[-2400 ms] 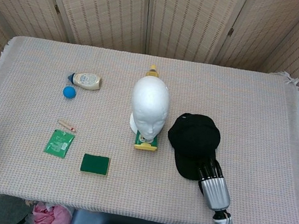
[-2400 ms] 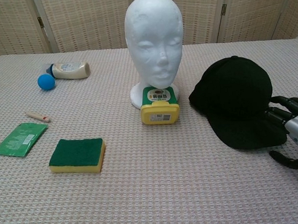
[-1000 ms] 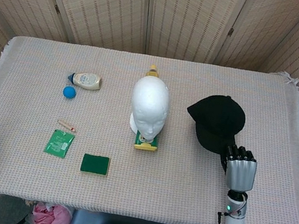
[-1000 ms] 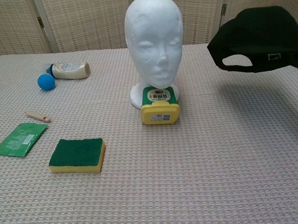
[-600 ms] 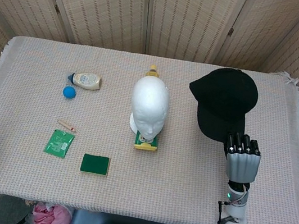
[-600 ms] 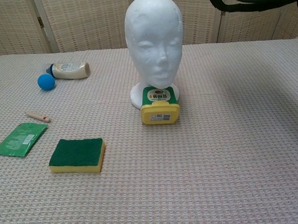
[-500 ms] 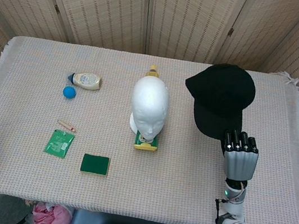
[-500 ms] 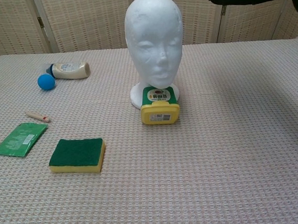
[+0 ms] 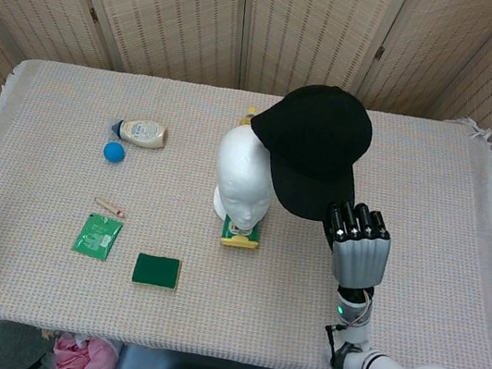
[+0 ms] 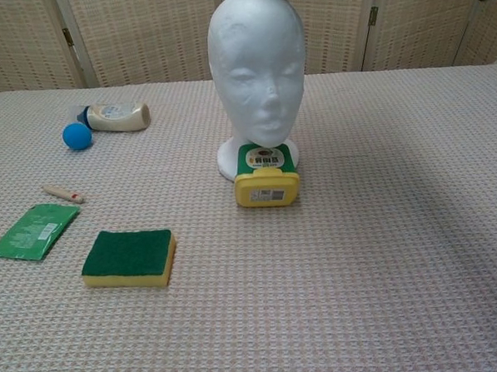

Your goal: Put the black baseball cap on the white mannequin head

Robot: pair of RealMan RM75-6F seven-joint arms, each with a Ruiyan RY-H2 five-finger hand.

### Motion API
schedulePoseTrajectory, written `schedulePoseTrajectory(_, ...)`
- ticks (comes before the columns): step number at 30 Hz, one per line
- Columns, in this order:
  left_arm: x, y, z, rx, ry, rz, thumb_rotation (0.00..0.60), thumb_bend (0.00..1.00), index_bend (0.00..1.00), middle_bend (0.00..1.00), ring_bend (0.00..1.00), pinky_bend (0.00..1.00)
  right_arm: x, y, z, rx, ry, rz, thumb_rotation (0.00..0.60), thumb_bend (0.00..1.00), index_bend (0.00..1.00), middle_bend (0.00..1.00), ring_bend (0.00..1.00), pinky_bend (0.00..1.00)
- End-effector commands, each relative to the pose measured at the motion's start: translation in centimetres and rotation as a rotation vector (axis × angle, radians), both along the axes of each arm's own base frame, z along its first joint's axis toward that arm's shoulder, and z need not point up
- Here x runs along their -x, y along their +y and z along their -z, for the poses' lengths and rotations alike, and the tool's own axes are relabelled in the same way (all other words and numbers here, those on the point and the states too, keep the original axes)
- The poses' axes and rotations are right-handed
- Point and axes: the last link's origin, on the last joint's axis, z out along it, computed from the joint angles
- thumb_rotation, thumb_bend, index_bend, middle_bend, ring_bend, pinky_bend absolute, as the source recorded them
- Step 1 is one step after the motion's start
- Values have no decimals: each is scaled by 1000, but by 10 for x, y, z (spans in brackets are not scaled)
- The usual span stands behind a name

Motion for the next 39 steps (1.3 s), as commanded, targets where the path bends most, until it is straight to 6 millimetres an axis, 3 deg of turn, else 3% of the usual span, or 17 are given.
schedulePoseTrajectory(1, -1, 0, 1, 2, 0, 4, 600, 245, 24, 0, 0, 131, -17, 4, 8, -19, 40, -37, 600, 466, 815, 717, 687, 858)
schedulePoseTrajectory(16, 1, -3, -4, -1, -30, 2, 600, 245, 26, 0, 0, 131, -44, 13, 47, -41, 159, -43, 600, 466, 815, 717, 687, 858)
schedulePoseTrajectory(39, 1, -6, -7, -5, -43, 13, 600, 245, 26, 0, 0, 132, -45, 16, 76, -82, 220, 15, 600, 430, 815, 701, 687, 858)
